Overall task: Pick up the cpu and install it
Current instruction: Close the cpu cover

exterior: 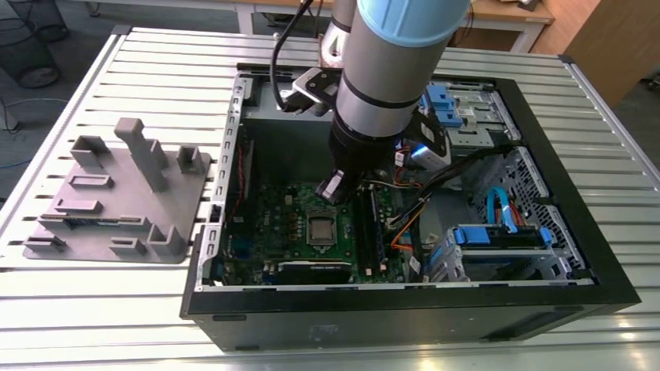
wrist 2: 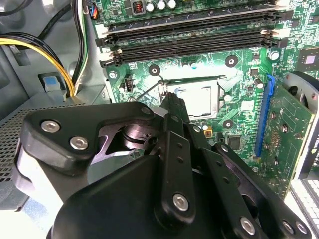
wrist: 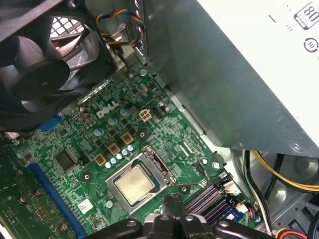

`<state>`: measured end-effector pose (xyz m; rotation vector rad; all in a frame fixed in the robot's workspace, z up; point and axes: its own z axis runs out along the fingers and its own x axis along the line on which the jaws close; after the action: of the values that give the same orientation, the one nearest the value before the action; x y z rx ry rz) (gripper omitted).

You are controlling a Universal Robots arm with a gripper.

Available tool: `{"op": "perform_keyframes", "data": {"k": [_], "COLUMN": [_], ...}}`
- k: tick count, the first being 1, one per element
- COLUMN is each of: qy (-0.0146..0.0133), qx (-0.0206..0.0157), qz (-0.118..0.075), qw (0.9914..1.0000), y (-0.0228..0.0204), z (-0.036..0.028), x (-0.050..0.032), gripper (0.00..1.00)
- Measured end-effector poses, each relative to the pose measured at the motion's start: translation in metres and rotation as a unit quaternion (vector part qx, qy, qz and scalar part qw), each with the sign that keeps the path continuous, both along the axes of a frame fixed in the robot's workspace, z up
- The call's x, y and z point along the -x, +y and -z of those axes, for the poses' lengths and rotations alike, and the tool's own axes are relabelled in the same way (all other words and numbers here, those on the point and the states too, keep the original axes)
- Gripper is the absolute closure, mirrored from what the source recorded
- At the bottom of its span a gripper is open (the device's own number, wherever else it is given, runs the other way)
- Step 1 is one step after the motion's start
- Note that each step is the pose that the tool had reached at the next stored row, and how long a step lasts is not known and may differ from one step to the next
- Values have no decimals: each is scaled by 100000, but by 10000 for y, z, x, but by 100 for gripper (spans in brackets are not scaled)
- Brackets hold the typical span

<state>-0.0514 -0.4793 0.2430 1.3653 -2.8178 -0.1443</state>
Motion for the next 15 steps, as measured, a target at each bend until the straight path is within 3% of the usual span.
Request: {"op": "perform_keyframes", "data": {"k": [8, 11, 15], "qy": [0, -1, -1], "qx": [125, 425, 1263], "qz": [0, -4, 2], "qw": [100000, 99999, 99992], "y": [-1, -2, -2], "z": [16, 43, 78], "x": [20, 45, 104], "gripper": [89, 89, 89]}}
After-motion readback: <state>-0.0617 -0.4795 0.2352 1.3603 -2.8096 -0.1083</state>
